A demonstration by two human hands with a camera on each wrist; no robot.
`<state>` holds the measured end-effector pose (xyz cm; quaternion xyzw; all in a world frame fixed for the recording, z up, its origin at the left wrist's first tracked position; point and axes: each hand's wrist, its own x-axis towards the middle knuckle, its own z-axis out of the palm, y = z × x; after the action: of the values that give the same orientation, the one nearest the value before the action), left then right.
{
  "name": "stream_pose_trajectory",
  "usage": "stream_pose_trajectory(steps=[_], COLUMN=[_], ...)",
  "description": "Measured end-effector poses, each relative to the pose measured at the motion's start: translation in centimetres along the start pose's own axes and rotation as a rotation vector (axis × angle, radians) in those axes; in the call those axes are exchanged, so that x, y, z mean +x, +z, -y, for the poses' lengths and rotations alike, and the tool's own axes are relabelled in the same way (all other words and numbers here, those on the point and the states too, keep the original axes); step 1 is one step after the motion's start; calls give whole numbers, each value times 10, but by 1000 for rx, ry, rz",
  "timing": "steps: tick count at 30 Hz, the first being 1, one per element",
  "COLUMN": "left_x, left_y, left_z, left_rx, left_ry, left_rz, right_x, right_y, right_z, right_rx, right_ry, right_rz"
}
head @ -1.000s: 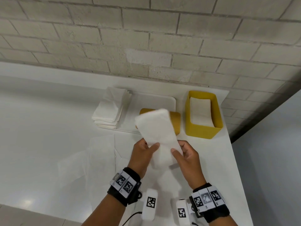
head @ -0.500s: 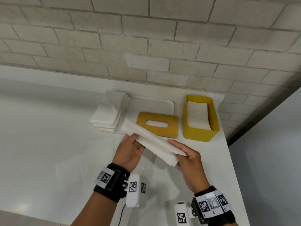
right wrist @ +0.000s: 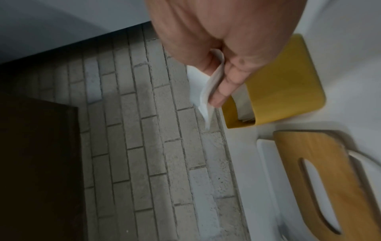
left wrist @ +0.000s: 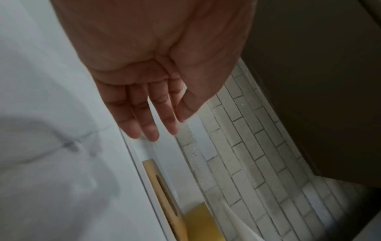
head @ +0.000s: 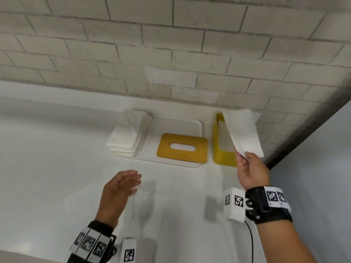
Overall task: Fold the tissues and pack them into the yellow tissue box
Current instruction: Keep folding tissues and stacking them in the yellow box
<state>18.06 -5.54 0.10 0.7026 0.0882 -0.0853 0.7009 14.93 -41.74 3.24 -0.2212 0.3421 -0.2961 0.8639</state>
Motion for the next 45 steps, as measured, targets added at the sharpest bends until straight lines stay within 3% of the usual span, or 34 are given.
stream_pose_trajectory(steps=[5, 12, 33, 38, 41, 45], left_x=[-13, -25, -35, -36, -38, -39], left_y=[-23, -43, -46, -47, -50, -55], left_z=[15, 28, 51, 50, 46, 50], left_rx=[143, 275, 343, 403, 452, 464], left_ry=[17, 55, 78, 106, 149, 169], left_rz=[-14, -32, -18, 16, 1, -38], right_x=[13, 13, 33, 41, 14, -57], right_y=[21, 43, 58, 50, 31, 2], right_z=[1, -7, -11, 2, 22, 18], right_rx=[8, -26, -123, -232, -275, -274], right_ry=[23, 26, 8, 159, 263, 206], right_rz=[-94, -81, -73, -95, 38, 141])
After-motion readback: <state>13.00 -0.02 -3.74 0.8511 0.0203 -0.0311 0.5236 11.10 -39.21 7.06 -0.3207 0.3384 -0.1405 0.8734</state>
